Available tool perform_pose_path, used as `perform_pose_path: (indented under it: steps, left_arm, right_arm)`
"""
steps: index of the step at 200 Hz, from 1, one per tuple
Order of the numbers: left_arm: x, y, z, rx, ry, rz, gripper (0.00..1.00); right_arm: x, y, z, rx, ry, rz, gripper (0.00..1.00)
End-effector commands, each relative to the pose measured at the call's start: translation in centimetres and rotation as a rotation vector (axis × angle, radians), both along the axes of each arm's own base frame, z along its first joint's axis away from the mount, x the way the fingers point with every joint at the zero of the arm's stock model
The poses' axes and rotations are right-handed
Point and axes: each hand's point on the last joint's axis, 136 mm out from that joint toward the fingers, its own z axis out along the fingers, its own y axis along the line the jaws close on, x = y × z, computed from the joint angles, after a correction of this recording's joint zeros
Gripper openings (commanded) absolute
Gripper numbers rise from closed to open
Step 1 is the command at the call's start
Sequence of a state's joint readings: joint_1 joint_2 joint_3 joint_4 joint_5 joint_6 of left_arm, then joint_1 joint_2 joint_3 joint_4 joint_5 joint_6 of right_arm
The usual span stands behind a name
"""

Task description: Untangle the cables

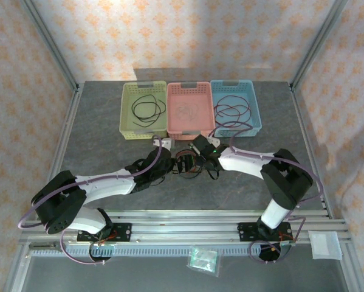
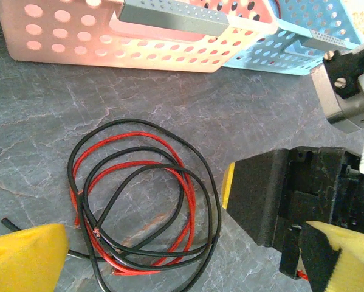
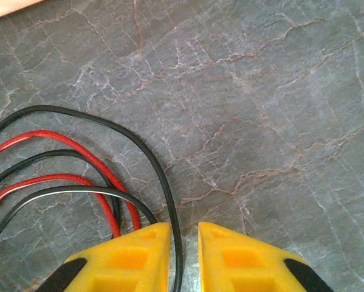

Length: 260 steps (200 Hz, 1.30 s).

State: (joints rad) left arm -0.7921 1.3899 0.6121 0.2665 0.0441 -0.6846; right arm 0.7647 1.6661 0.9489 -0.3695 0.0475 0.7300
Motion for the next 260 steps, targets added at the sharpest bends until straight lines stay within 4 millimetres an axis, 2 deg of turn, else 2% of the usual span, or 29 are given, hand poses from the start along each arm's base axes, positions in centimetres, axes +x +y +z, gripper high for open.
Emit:
perform_pose_path:
  steps: [1,88,175,227,260]
  left_arm:
    - [0.1,0.5,0.7,-0.016,-0.034,0.028,0.98]
    - [0.1,1.2,1.3,0.001,-0.059,0.043,0.98]
    - [0.0,1.6,1.3,0.012,-0.060,0.050,0.98]
    - [-0.1,2.3,1.5,0.024,-0.071,0.071,0.97]
    - [-0.1,2.5,1.6,0.030,-0.077,0.079,0.97]
  right_arm:
    - [-0.2,-0.5,-0.7,-0.007,0.011,-0.017,0.19]
    - [-0.2,-0.1,-1.4,-0.008,0.028,0.005,0.19]
    - [-0.7,-0.4,-2.9,-0.051,0.080,0.019,0.20]
    - [-1.4,-1.6,-4.2,-0.151,0.140,0.016,0.17]
    - [-1.3,-2.4,-3.8,-0.205,0.125,0.003,0.14]
